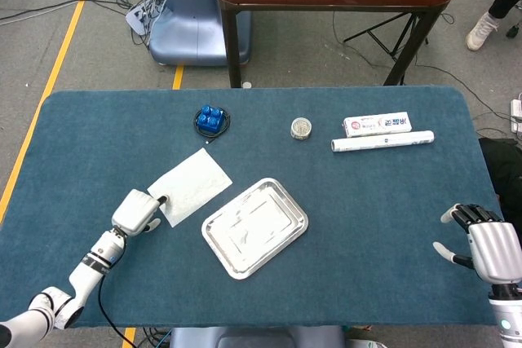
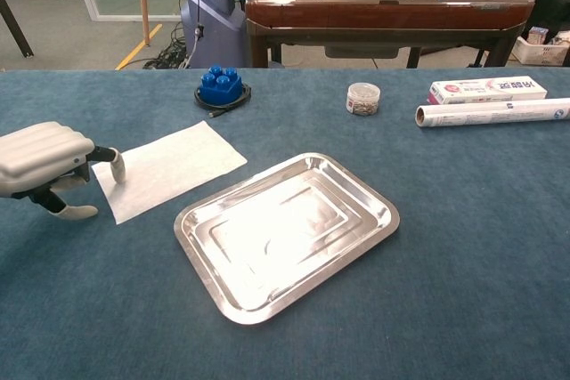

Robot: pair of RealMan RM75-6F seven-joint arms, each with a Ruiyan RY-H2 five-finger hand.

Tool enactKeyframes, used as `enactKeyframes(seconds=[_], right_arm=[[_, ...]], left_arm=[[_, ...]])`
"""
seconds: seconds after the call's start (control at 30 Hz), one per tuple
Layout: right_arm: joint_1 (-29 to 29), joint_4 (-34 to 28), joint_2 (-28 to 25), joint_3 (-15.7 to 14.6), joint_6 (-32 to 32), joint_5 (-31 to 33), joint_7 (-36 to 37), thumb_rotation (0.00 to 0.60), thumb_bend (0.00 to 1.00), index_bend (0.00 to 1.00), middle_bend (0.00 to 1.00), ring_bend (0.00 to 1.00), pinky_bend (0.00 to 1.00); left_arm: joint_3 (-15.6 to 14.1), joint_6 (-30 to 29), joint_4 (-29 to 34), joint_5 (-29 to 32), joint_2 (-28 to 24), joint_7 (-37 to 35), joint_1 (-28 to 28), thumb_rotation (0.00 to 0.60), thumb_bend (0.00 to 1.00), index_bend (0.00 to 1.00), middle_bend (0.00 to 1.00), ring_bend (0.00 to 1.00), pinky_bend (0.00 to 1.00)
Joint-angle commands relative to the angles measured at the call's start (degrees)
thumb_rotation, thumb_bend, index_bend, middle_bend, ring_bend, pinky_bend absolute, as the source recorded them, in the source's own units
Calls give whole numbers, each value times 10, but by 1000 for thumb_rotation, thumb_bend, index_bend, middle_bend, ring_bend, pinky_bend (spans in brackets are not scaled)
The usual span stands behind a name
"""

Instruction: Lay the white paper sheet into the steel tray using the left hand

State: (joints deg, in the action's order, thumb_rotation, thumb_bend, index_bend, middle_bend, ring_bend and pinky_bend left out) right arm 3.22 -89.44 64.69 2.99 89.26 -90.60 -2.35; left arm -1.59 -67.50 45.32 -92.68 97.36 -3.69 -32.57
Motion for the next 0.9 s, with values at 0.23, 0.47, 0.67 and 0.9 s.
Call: enactKeyframes(seconds=[0.23, 0.47, 0.67, 0.9], right_arm=[[-1, -1, -2, 0, 3, -1, 3, 600, 96, 469, 427, 343, 472], [-1, 0, -2, 1, 2, -1, 3, 600, 96, 469, 427, 343, 472], [-1, -1, -3, 1, 3, -1, 4, 600, 96, 469, 427, 343, 472], [-2, -1, -4, 1, 4, -1, 6, 600, 96, 469, 427, 343, 472]], left_arm=[[0, -22, -38, -6, 25, -25, 0, 600, 218, 418, 1000, 1000, 1000], [-3, -22, -56, -6, 35, -38, 1, 600, 218, 426, 1000, 1000, 1000], [-3, -28, -60, -8, 37, -46, -1, 600, 218, 429, 1000, 1000, 1000], [-5, -32, -63, -10, 40, -53, -2, 600, 279, 460, 1000, 1000, 1000]])
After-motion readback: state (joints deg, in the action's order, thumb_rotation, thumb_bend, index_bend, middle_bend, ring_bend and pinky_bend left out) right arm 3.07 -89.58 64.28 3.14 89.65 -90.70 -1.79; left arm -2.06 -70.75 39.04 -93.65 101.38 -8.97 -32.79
